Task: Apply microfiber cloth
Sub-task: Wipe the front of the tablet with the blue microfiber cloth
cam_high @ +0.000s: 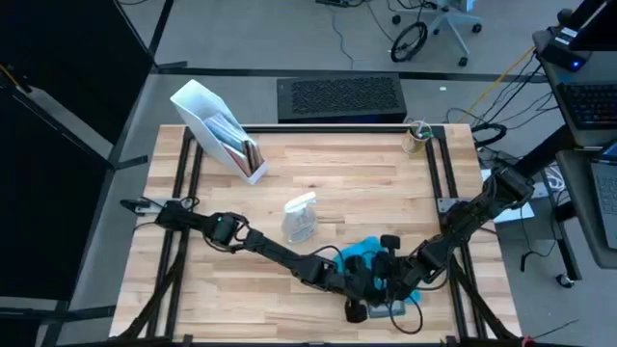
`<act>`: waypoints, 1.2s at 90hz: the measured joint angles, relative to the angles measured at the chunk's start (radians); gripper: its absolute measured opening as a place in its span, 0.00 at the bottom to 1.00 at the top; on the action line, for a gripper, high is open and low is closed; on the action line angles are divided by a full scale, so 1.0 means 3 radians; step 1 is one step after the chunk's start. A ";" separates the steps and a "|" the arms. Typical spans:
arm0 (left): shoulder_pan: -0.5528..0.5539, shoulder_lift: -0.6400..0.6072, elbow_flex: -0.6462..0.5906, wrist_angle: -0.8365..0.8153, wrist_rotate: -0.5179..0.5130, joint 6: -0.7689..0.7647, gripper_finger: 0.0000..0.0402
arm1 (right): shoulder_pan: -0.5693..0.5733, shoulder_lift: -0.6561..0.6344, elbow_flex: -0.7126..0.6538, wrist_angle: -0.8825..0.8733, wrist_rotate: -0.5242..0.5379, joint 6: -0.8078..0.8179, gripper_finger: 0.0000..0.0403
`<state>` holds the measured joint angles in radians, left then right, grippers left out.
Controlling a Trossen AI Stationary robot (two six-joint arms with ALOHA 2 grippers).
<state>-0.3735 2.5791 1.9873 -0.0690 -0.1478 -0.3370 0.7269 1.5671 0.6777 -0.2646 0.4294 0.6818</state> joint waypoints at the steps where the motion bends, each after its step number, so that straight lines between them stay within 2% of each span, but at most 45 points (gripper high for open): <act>1: -0.0001 0.0001 0.0000 -0.0001 0.0000 0.0000 0.00 | 0.0000 0.0003 0.0000 0.0000 0.0005 -0.0023 0.00; 12: -0.0006 0.0001 0.0001 -0.0015 0.0016 -0.0008 0.00 | -0.0082 0.0013 0.0003 -0.0118 0.0209 -0.0280 0.00; 23: -0.0009 0.0002 0.0001 -0.0029 0.0035 -0.0071 0.00 | -0.0232 0.0012 0.0003 -0.0497 0.0475 -0.0455 0.00; 35: -0.0010 0.0002 -0.0001 -0.0032 0.0058 -0.0092 0.00 | -0.0377 -0.0005 0.0005 -0.0938 0.0495 -0.0488 0.00; 44: -0.0013 0.0002 -0.0001 -0.0031 0.0055 -0.0079 0.00 | -0.0316 -0.0095 0.0121 -0.1224 0.0463 -0.0343 0.00; 54: -0.0018 0.0001 -0.0004 -0.0031 0.0055 -0.0076 0.00 | -0.0132 -0.0218 0.0313 -0.1131 0.0467 -0.0241 0.00; 65: -0.0025 0.0002 -0.0005 -0.0026 0.0056 -0.0067 0.00 | 0.0067 -0.0240 0.0378 -0.0752 0.0459 -0.0200 0.00; 86: -0.0029 0.0002 -0.0008 -0.0021 0.0070 -0.0077 0.00 | 0.0179 0.0098 0.0275 -0.0290 0.0323 0.0018 0.00; 97: -0.0027 0.0002 -0.0008 -0.0023 0.0067 -0.0079 0.00 | 0.0152 0.0257 0.0221 -0.0396 0.0353 -0.0032 0.00; 108: -0.0016 0.0001 -0.0009 -0.0024 0.0024 -0.0081 0.00 | 0.0093 0.0293 0.0219 -0.1029 0.0562 -0.0037 0.00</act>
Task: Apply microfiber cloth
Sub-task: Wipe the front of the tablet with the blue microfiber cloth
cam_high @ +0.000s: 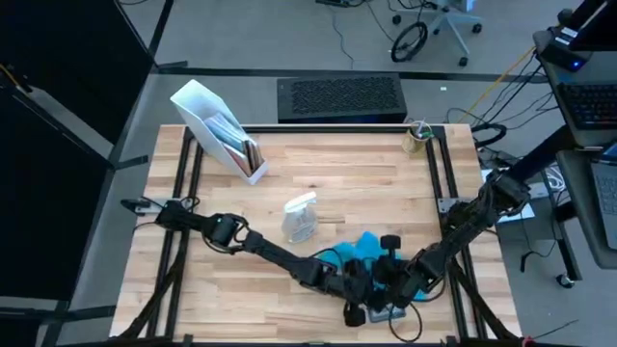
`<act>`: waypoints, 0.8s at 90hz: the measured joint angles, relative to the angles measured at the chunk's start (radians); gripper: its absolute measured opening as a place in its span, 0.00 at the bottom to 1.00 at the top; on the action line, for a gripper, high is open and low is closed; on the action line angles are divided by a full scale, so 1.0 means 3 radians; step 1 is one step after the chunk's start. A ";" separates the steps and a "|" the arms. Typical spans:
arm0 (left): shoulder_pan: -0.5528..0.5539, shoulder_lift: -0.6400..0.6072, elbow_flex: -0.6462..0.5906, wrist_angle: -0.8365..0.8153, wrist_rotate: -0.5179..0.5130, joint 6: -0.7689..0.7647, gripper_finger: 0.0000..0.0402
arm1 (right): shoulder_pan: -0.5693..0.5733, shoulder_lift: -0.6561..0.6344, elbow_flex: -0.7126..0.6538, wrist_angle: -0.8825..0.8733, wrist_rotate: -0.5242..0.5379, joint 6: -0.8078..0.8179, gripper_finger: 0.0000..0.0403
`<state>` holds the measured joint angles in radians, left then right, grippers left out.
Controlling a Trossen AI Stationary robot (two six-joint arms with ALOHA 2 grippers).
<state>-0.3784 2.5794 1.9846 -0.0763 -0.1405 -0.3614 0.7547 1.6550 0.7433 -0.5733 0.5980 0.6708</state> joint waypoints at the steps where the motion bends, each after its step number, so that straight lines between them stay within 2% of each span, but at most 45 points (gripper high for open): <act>1: 0.0003 0.0000 0.0000 0.0000 -0.0005 0.0000 0.00 | -0.0002 -0.0007 -0.0002 -0.0067 0.0022 0.0001 0.00; 19: 0.0013 0.0001 -0.0001 0.0002 0.0005 -0.0010 0.00 | -0.0046 -0.0299 0.0052 -0.1093 0.0078 0.0141 0.00; 28: 0.0013 0.0001 -0.0001 0.0003 0.0008 -0.0001 0.00 | 0.0006 -0.0509 0.0131 -0.1671 -0.0051 0.0462 0.00; 50: 0.0008 -0.0129 -0.0014 -0.0151 0.0038 0.0012 0.00 | 0.0214 -0.0958 0.0114 -0.2218 -0.0267 0.1472 0.01; 59: -0.0019 -0.0325 -0.0031 -0.0475 -0.0026 0.0029 0.00 | 0.0217 -0.1099 0.0112 -0.2407 -0.0514 0.1680 0.09; 72: -0.0101 -0.0651 -0.0014 -0.0852 -0.0290 0.0030 0.00 | 0.0217 -0.1339 0.0130 -0.2618 -0.0904 0.1886 0.30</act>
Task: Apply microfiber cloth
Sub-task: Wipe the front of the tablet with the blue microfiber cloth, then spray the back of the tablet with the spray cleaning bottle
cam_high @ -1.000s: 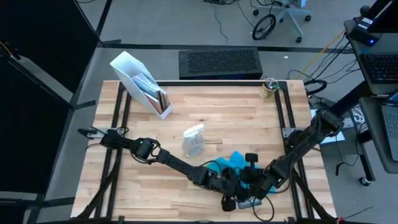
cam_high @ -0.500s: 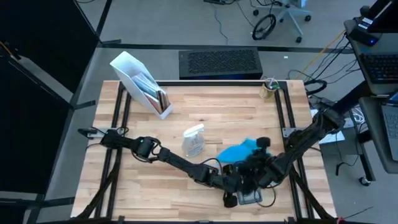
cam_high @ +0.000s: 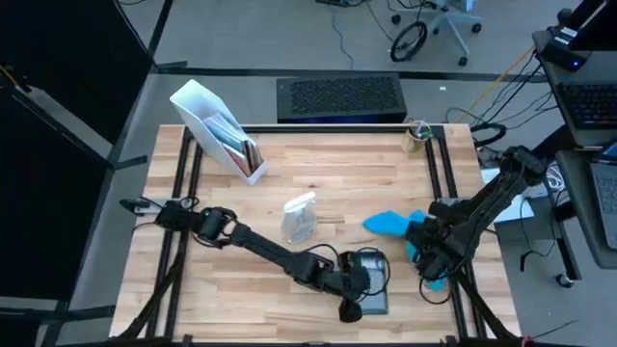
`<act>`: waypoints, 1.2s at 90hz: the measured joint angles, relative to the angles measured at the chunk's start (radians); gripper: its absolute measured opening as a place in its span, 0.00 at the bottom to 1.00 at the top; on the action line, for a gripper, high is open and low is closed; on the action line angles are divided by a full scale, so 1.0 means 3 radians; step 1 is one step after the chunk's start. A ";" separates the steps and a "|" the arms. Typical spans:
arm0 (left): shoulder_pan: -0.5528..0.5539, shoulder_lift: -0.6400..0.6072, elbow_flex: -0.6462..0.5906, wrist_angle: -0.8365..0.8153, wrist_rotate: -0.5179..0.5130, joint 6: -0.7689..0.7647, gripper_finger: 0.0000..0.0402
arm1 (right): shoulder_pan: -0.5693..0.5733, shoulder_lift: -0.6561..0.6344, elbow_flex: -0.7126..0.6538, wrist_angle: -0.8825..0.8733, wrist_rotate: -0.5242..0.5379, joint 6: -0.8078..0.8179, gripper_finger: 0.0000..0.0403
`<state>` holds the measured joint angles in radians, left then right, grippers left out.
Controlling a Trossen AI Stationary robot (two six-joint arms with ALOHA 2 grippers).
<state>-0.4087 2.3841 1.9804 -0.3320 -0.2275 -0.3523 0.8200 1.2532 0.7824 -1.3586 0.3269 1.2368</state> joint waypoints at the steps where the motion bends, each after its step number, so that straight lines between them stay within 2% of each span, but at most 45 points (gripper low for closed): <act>1: -0.0005 -0.0018 0.0001 -0.0021 -0.0021 -0.0001 0.00 | 0.0000 -0.0019 0.0002 -0.0008 -0.0028 0.0024 0.31; 19: -0.0094 -0.0210 0.0003 -0.0487 -0.0219 -0.0018 0.00 | 0.0038 -0.0322 0.0008 0.0079 -0.0506 0.0463 0.56; 33: -0.0108 -0.0177 -0.0004 -0.0663 -0.0231 -0.0054 0.00 | 0.0176 -0.0415 0.0008 0.0480 -0.0435 0.0964 0.65; 40: -0.0108 -0.0154 -0.0029 -0.0772 -0.0208 -0.0107 0.00 | 0.0277 -0.0395 0.0012 0.0886 -0.0283 0.1069 0.67; 45: -0.0101 -0.0140 -0.0045 -0.0797 -0.0205 -0.0108 0.00 | 0.0356 -0.0339 -0.0003 0.1245 -0.0035 0.1177 0.67; 66: -0.0070 -0.0149 -0.0257 -0.0562 -0.0179 -0.0111 0.00 | 0.0476 0.0097 -0.0372 0.2650 0.0642 0.1364 0.67; 84: -0.0047 -0.0148 -0.0538 -0.0255 -0.0106 -0.0114 0.00 | 0.0482 0.0474 -0.0601 0.3394 0.0645 0.1634 0.67; 108: 0.0051 0.0000 -0.0698 0.0323 0.0215 -0.0116 0.00 | 0.0481 0.0927 -0.0631 0.3915 0.0562 0.1658 0.66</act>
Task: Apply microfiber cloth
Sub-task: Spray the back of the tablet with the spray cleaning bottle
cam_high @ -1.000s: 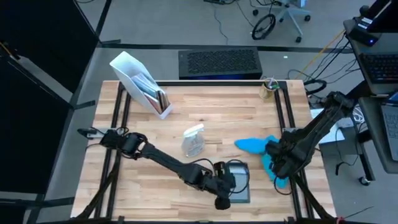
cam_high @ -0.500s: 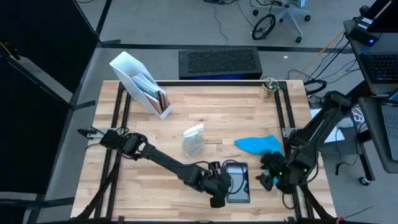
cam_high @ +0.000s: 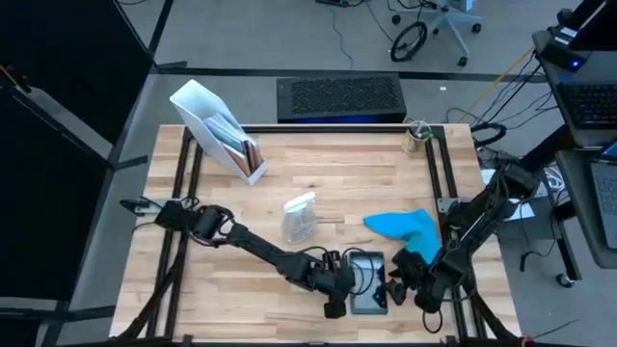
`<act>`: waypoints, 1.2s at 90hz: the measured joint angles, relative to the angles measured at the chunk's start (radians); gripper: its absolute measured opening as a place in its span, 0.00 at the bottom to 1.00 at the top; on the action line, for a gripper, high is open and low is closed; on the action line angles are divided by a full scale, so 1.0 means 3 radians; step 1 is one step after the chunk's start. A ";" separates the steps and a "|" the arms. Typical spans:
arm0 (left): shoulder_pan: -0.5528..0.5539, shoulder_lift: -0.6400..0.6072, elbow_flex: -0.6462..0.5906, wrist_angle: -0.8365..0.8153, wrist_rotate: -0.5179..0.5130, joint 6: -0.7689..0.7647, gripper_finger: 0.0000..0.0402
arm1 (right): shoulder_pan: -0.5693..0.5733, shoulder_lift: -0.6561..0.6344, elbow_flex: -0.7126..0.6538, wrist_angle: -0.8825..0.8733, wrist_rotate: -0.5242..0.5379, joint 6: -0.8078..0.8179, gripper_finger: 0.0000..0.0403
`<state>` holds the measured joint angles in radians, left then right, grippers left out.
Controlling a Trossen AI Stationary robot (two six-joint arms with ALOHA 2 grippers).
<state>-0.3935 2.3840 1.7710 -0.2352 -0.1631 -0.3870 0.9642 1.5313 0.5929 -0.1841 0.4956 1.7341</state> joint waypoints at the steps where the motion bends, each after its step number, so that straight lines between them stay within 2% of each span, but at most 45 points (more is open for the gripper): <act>1: 0.0002 0.0005 0.0000 0.0014 0.0013 0.0001 0.00 | 0.0000 0.0015 0.0001 0.0016 -0.0001 -0.0001 0.66; 16: 0.0043 0.0137 -0.0005 0.0289 0.0207 0.0001 0.00 | 0.0027 0.0164 0.0003 0.0210 0.0123 0.0003 0.66; 32: 0.0050 0.0248 0.0004 0.0543 0.0359 0.0002 0.00 | 0.0031 0.0116 -0.0009 0.0283 0.0178 -0.0313 0.66; 63: 0.0080 0.0253 0.0004 0.0531 0.0378 0.0003 0.00 | 0.0147 0.0100 -0.0018 0.0384 0.0220 -0.0700 0.66; 90: 0.0080 0.0265 -0.0003 0.0717 0.0355 0.0003 0.00 | 0.0149 0.0107 0.0010 0.0623 0.0495 -0.0869 0.65; 108: 0.0083 0.0270 -0.0004 0.0770 0.0342 0.0008 0.00 | 0.0008 0.0107 0.0010 0.0855 0.0424 -0.1337 0.57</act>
<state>-0.3687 2.4649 1.7699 -0.0042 -0.0604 -0.3845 0.9666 1.5633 0.5960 0.0724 0.6227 1.3330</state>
